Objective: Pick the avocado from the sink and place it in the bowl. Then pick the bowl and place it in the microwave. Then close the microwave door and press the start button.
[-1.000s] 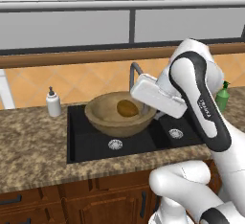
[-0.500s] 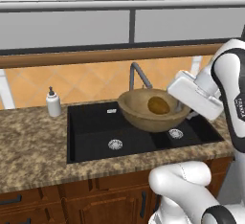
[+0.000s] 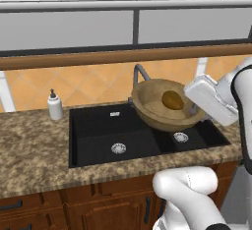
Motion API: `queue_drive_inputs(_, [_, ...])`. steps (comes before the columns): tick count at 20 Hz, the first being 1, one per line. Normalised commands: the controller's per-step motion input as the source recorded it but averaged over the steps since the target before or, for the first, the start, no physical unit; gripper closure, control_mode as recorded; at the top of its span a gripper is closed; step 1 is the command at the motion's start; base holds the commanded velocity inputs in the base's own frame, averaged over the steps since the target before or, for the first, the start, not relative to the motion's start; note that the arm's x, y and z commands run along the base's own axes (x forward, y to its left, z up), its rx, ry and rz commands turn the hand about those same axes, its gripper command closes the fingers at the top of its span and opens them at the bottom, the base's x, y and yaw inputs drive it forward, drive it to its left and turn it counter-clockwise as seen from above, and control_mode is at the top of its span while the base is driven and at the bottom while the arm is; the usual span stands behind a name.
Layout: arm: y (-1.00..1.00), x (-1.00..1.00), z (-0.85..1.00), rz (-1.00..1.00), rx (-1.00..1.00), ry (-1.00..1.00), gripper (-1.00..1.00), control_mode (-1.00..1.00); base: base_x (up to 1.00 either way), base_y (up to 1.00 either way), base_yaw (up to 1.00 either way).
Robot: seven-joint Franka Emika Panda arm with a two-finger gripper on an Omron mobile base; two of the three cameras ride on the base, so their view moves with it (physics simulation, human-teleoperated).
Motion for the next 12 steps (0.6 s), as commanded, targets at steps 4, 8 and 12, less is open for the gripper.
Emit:
queue_drive_inputs(4, [0.00, 0.00, 0.00, 0.00, 0.00, 0.00, 1.00, 1.00, -0.04, -0.05, -0.01])
queue_drive_inputs(8, [0.00, 0.00, 0.00, 0.00, 0.00, 0.00, 1.00, 1.00, -0.86, 0.00, 0.00])
queue_drive_inputs(12, [0.00, 0.00, 0.00, 0.00, 0.00, 0.00, 1.00, 1.00, -0.93, 0.00, 0.00])
